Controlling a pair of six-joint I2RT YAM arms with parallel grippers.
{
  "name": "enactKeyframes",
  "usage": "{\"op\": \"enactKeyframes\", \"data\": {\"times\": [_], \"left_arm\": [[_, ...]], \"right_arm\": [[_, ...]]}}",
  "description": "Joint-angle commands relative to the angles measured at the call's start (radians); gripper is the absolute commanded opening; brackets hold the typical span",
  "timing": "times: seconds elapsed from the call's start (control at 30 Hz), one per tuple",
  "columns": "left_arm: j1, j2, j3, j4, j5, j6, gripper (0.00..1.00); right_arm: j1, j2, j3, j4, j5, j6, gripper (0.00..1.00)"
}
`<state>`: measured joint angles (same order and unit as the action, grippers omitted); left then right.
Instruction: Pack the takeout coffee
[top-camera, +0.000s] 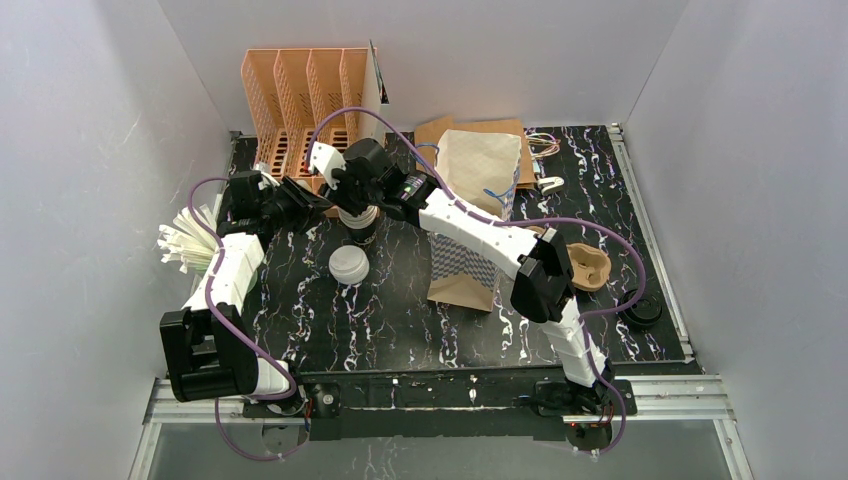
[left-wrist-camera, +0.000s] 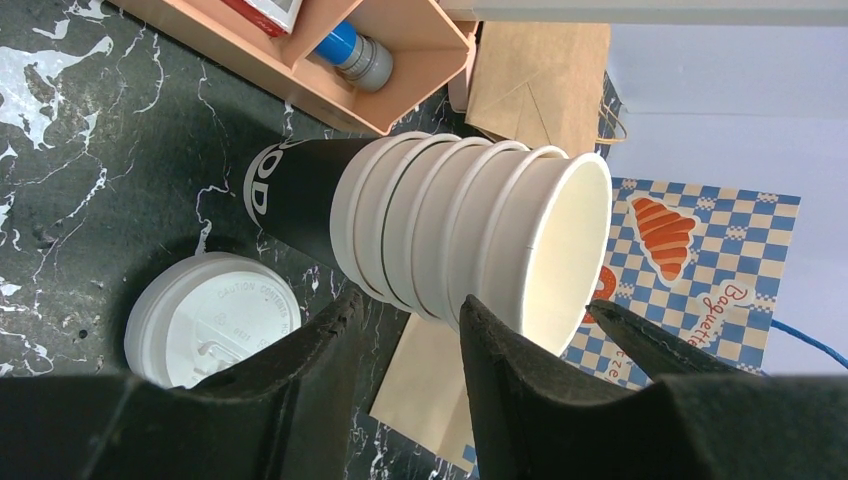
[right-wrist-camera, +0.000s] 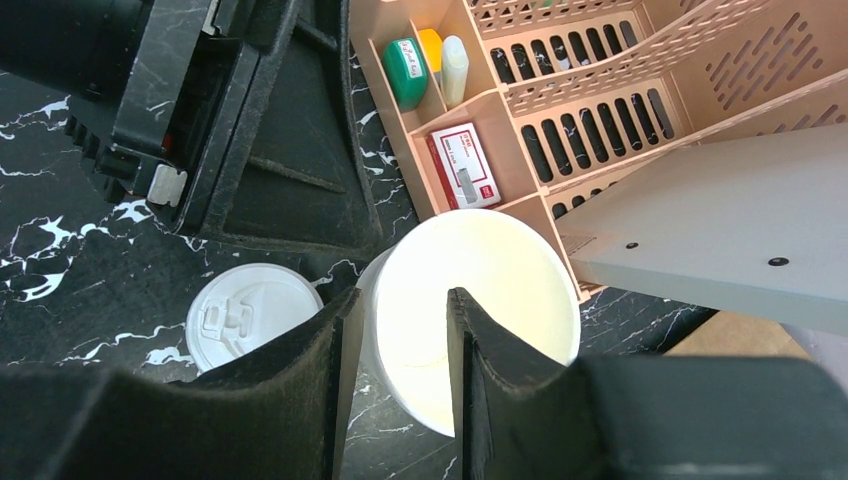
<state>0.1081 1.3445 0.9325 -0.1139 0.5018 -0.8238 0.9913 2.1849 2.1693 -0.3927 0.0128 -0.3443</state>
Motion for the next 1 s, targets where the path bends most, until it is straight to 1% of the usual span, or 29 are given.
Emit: {"op": "enactKeyframes", "data": {"times": [0.0,0.37,0.43,0.57,0.63,0.67,0.7,0.83,0.87,0.97], "left_arm": [[-0.004,-0.040,0.040,-0.023,0.027,-0.006,0.39],[-0.004,-0.032,0.046,-0.020,0.037,-0.006,0.41],[-0.003,-0.031,0.047,-0.017,0.041,-0.009,0.42],[-0.004,-0.028,0.050,-0.012,0.041,-0.009,0.43],[-0.004,-0.023,0.049,-0.009,0.043,-0.011,0.43],[-0.004,-0.019,0.049,-0.005,0.045,-0.013,0.43],[-0.005,-0.017,0.048,-0.004,0.043,-0.014,0.43],[-0.007,-0.004,0.046,0.009,0.045,-0.017,0.42],[-0.008,0.000,0.046,0.012,0.045,-0.018,0.42],[-0.011,0.007,0.041,0.021,0.044,-0.018,0.43]], "right_arm": [[-0.008,-0.002,0.009,0.023,0.002,-0.009,0.45],[-0.014,0.021,0.000,0.019,-0.007,0.001,0.44],[-0.014,0.024,0.003,0.012,-0.040,0.002,0.45],[-0.014,0.031,0.005,0.006,-0.038,0.001,0.44],[-0.014,0.033,0.007,0.002,-0.037,-0.001,0.40],[-0.013,0.035,0.008,0.002,-0.036,-0.001,0.37],[-0.014,0.034,0.008,0.004,-0.036,-0.001,0.32],[-0.014,0.026,0.011,0.011,-0.044,0.005,0.05],[-0.014,0.022,0.012,0.011,-0.048,0.005,0.01],[-0.013,0.019,0.026,0.002,-0.058,0.006,0.01]]}}
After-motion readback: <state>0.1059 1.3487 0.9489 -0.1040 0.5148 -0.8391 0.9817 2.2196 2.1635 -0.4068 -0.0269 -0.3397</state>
